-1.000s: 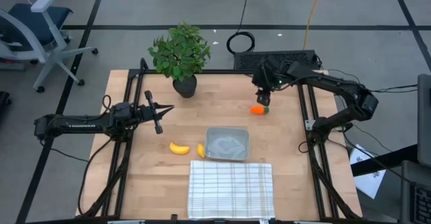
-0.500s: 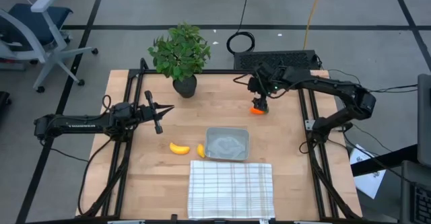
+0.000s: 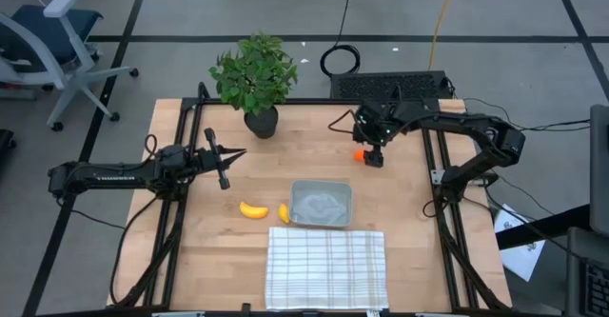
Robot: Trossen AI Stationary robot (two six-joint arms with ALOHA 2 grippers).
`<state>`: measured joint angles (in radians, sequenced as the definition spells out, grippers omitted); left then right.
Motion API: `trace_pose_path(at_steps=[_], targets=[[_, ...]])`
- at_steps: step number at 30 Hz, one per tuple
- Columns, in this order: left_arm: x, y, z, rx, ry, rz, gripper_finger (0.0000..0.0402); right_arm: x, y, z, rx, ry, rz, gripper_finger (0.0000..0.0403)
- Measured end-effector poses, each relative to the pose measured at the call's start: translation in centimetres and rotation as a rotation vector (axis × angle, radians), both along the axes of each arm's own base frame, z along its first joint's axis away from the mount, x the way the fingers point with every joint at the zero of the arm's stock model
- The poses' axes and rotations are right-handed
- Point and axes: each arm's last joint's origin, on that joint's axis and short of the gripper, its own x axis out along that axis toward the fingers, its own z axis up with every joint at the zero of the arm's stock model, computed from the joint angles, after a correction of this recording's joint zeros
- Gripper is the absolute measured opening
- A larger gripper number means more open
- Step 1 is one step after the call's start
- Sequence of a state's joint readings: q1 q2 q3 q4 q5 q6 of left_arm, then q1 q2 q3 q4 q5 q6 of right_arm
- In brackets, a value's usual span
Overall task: Pick and placing Produce into tupperware
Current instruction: Put the carrot into the gray bin
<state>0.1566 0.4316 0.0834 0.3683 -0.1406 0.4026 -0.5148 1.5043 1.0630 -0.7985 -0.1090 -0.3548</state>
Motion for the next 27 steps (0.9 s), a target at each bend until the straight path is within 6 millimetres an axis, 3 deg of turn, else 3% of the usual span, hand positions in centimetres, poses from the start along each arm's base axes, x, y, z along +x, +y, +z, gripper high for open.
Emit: trace_pose_path(at_steps=[27], targets=[[0.0, 0.0, -0.2, -0.018, 0.021, 0.000, 0.0026, -0.7, 0.0, -3.2, 0.014, -0.069, -0.050, 0.0310]])
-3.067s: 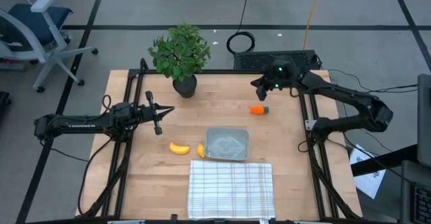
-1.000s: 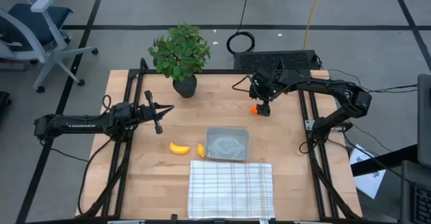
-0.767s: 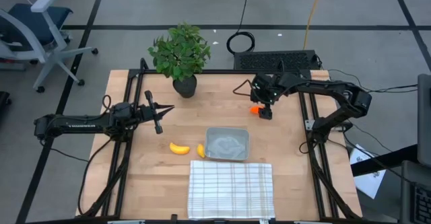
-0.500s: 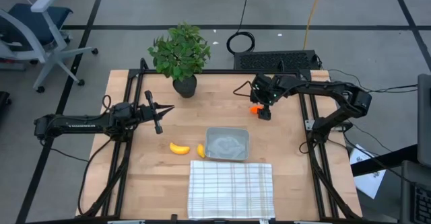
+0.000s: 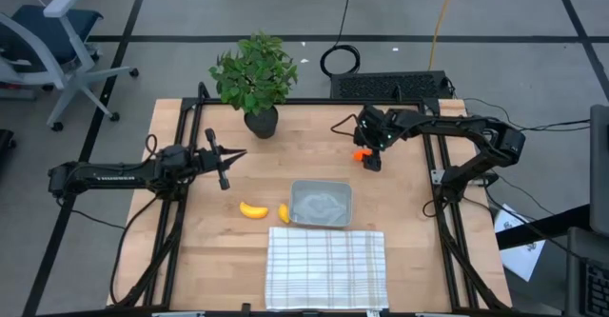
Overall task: Pick and placing Produce into tupperware
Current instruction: Put the carrot into the gray bin
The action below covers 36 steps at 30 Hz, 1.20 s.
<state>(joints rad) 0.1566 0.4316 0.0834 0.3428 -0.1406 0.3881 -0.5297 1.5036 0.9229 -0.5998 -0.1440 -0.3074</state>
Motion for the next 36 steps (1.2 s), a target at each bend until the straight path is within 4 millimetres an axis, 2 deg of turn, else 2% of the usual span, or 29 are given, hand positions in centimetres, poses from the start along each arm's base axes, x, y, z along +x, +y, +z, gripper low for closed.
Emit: trace_pose_path(at_steps=[21, 29, 36], targets=[[0.0, 0.0, 0.0, 0.000, 0.003, 0.000, 0.0026, -0.9, 0.5, -2.7, -0.013, -0.032, -0.052, 0.0310], [0.0, 0.0, 0.0, 0.000, 0.003, 0.000, 0.0026, -2.0, 0.9, -4.2, -0.041, 0.022, -0.076, 0.0310], [0.0, 0.0, 0.0, 0.001, 0.002, 0.000, 0.0026, -1.9, 0.9, -4.6, -0.045, 0.012, -0.078, 0.0310]])
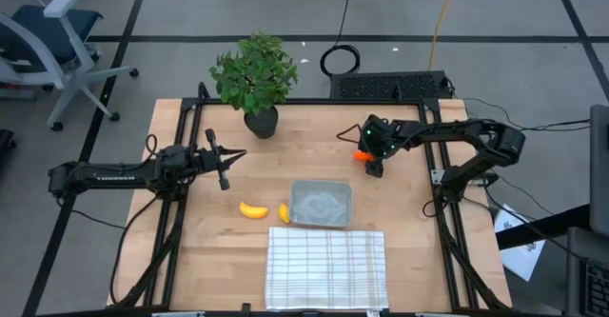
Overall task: Pick and placing Produce into tupperware
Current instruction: Put the carrot into the gray bin
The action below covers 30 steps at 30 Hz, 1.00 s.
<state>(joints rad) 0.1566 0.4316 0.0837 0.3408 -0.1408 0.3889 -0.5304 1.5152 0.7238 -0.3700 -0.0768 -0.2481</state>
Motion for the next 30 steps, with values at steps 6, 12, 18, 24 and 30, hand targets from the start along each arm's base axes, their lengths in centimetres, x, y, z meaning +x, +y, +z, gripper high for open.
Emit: trace_pose_path(at_steps=[6, 12, 18, 24, 30], targets=[[0.0, 0.0, -0.1, -0.001, 0.005, 0.000, 0.0026, 0.2, 0.0, -1.0, 0.024, 0.038, 0.003, 0.0294], [0.0, 0.0, -0.1, -0.002, 0.011, 0.000, 0.0026, 0.3, 0.0, -1.3, 0.028, 0.044, 0.004, 0.0289], [0.0, 0.0, -0.1, -0.002, 0.013, 0.000, 0.0026, 0.4, 0.0, -1.3, 0.027, 0.040, 0.009, 0.0273], [0.0, 0.0, -0.1, -0.002, 0.013, 0.000, 0.0026, 0.6, 0.1, -1.2, 0.017, 0.019, 0.015, 0.0235], [0.0, 0.0, -0.2, -0.003, 0.015, 0.000, 0.0026, 0.9, 0.6, -0.9, 0.004, 0.003, 0.036, 0.0189]])
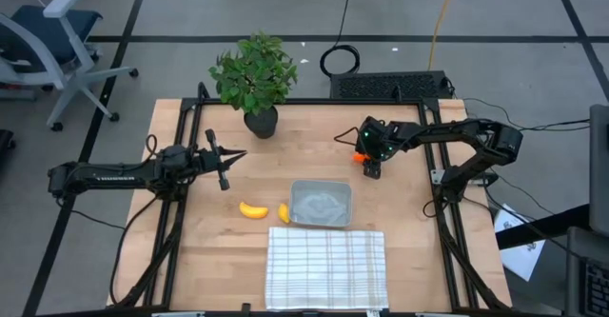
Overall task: Pick and placing Produce into tupperware
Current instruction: Put the carrot into the gray bin
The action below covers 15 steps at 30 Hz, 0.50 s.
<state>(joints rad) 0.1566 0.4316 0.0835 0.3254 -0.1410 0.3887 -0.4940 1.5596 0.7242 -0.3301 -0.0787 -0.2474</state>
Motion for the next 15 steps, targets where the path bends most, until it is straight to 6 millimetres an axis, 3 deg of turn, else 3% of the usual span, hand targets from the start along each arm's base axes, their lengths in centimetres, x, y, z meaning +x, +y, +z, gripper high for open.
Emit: trace_pose_path(at_steps=[6, 15], targets=[[0.0, 0.0, 0.0, 0.000, 0.000, 0.000, 0.0026, 0.3, 0.0, 0.5, 0.012, 0.004, -0.024, 0.0157], [0.0, 0.0, 0.0, 0.000, 0.000, 0.000, 0.0026, 1.9, -0.8, 3.0, 0.009, -0.008, -0.020, 0.0178]])
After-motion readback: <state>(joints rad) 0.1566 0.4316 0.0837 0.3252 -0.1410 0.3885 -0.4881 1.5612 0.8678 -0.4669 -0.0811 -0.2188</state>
